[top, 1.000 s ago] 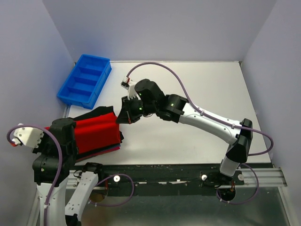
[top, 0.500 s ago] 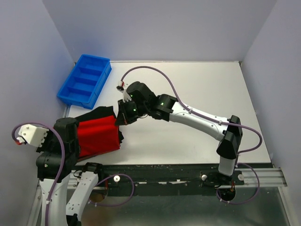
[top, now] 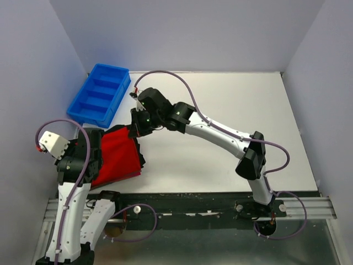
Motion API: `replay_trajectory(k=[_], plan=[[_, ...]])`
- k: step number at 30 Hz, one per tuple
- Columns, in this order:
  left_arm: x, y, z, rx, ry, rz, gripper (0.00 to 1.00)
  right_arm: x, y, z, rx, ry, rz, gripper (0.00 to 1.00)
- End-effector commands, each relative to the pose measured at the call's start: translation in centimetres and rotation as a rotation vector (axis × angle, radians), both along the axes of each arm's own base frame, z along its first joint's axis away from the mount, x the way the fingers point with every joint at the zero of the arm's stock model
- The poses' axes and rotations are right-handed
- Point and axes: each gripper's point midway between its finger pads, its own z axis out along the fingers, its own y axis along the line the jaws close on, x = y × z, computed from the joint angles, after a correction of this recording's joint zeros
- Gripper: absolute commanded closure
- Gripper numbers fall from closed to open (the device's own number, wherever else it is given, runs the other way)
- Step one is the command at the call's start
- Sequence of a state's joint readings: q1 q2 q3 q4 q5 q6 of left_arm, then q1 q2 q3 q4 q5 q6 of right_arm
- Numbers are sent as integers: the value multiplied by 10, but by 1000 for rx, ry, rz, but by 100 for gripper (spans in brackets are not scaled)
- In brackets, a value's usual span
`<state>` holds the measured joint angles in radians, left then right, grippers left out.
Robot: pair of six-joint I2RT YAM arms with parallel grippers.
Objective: Fold and stack the t-shirts
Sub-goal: Put the neatly folded tshirt into the corner of the board with both arms
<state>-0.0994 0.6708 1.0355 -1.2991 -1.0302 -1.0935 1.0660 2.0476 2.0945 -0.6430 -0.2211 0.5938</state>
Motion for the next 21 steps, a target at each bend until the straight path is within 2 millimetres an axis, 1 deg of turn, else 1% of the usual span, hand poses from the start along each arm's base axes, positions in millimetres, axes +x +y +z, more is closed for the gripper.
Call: replay_trajectory(k=[1, 5, 9, 10, 11, 14, 18, 19, 20, 21], plan=[[11, 7, 1, 39, -11, 59, 100, 25, -3, -15, -40, 5, -43, 99], [21, 10, 1, 52, -21, 82, 100, 45, 0, -19, -18, 17, -50, 99], [34, 16, -5, 58, 16, 100, 100, 56, 12, -22, 17, 23, -13, 99], [37, 18, -8, 59, 34, 110, 100, 60, 14, -26, 9, 22, -14, 99], [36, 24, -11, 57, 54, 140, 100, 63, 15, -30, 4, 26, -18, 99], [48, 30, -20, 31, 74, 141, 100, 71, 17, -40, 5, 40, -22, 99], [61, 39, -36, -19, 79, 131, 100, 81, 24, -48, 27, 44, -20, 99], [66, 40, -40, -40, 73, 116, 100, 82, 25, -49, 33, 48, -17, 99], [70, 42, -45, -57, 79, 106, 90, 83, 28, -50, 40, 50, -17, 95], [75, 42, -49, -74, 81, 95, 61, 85, 30, -52, 41, 54, -17, 86]])
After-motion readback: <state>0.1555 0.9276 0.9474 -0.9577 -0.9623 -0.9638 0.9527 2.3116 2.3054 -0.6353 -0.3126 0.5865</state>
